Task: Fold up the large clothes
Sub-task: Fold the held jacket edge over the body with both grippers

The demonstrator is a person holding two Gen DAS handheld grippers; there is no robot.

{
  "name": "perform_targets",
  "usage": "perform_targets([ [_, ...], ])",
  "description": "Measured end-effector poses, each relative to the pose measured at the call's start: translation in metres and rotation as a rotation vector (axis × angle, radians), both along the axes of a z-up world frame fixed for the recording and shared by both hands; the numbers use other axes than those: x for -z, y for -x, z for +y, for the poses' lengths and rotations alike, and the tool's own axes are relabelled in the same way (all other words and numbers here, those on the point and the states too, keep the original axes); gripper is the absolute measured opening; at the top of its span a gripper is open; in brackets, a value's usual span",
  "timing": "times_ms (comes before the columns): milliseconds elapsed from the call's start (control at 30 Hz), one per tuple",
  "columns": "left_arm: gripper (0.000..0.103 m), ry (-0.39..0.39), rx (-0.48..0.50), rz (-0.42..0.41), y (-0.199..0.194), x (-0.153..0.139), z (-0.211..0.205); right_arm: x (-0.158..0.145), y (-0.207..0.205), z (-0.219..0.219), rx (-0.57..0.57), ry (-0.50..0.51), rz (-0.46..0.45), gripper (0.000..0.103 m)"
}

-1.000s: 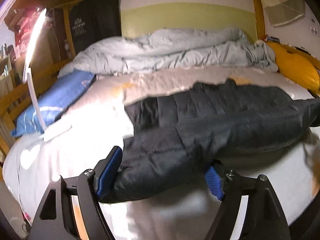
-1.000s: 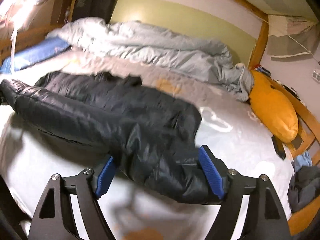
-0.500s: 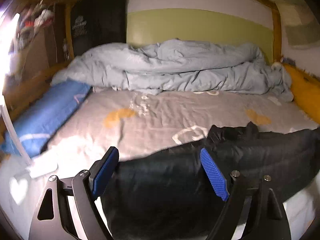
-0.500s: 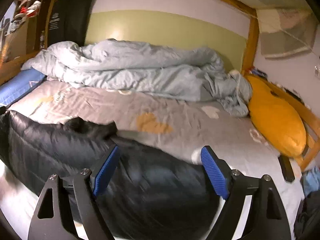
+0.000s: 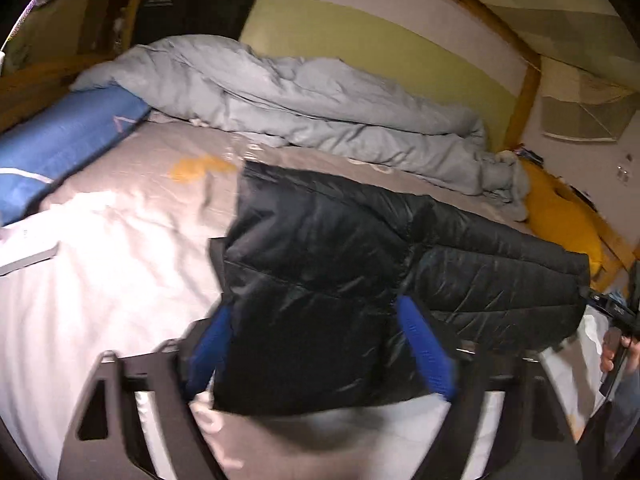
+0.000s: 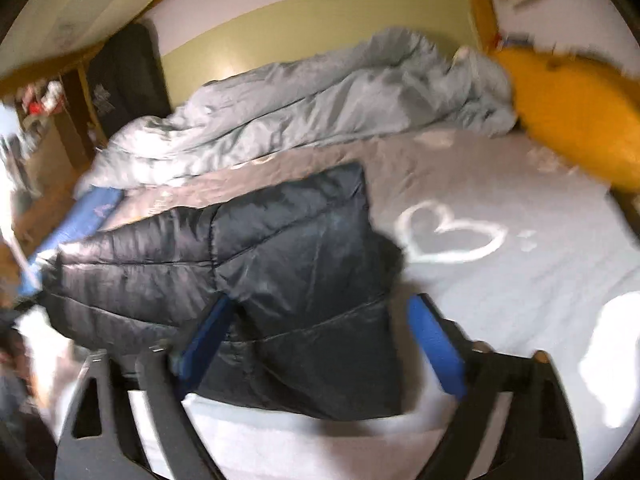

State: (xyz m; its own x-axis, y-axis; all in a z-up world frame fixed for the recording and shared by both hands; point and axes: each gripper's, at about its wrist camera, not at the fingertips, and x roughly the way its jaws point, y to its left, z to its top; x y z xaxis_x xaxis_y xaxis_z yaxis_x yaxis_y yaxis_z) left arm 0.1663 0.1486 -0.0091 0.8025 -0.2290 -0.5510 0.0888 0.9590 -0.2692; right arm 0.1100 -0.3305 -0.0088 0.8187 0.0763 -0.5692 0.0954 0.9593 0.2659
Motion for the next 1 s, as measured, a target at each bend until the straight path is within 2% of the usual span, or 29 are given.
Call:
perform_targets([
  [33, 0.018, -0.012, 0.004, 0.001, -0.005, 0.002, -0.001, 0.004, -0.005, -0.001, -0.027, -0.036, 0.01, 0.035],
  [67, 0.007, -0.006, 0.014, 0.002, -0.009, 0.003, 0.0, 0.004, -0.01, -0.001, -0.046, -0.046, 0.02, 0.023],
  [100, 0.007, 0.023, 0.029, -0.008, -0.012, 0.001, 0.002, 0.002, -0.014, 0.001, -0.049, -0.025, 0.01, 0.012],
  [133, 0.007, 0.047, 0.024, -0.038, -0.014, -0.004, 0.006, -0.004, -0.015, 0.004, -0.045, 0.004, -0.017, 0.01],
  [267, 0.006, 0.053, -0.015, -0.082, -0.035, -0.028, 0.01, -0.027, -0.029, 0.013, -0.011, 0.069, -0.092, 0.008],
  [367, 0.006, -0.024, -0.046, -0.069, -0.061, -0.035, 0.002, -0.032, -0.057, 0.016, 0.02, 0.111, -0.089, 0.008],
  [533, 0.006, -0.047, -0.095, 0.064, -0.112, -0.009, 0.0, -0.005, -0.105, 0.008, 0.042, 0.096, 0.003, 0.008],
  [700, 0.007, -0.13, -0.098, 0.122, -0.136, 0.021, -0.01, 0.025, -0.125, -0.001, 0.028, 0.069, 0.081, 0.01],
  [767, 0.008, -0.185, -0.104, 0.112, -0.137, 0.026, -0.016, 0.028, -0.127, -0.003, 0.022, 0.084, 0.083, 0.011],
  [900, 0.011, -0.235, -0.133, 0.069, -0.127, 0.024, -0.018, 0.029, -0.126, -0.005, 0.042, 0.095, 0.063, 0.016],
  [1000, 0.012, -0.22, -0.175, -0.048, -0.093, 0.004, -0.019, 0.018, -0.118, -0.004, 0.076, 0.117, 0.026, 0.023],
])
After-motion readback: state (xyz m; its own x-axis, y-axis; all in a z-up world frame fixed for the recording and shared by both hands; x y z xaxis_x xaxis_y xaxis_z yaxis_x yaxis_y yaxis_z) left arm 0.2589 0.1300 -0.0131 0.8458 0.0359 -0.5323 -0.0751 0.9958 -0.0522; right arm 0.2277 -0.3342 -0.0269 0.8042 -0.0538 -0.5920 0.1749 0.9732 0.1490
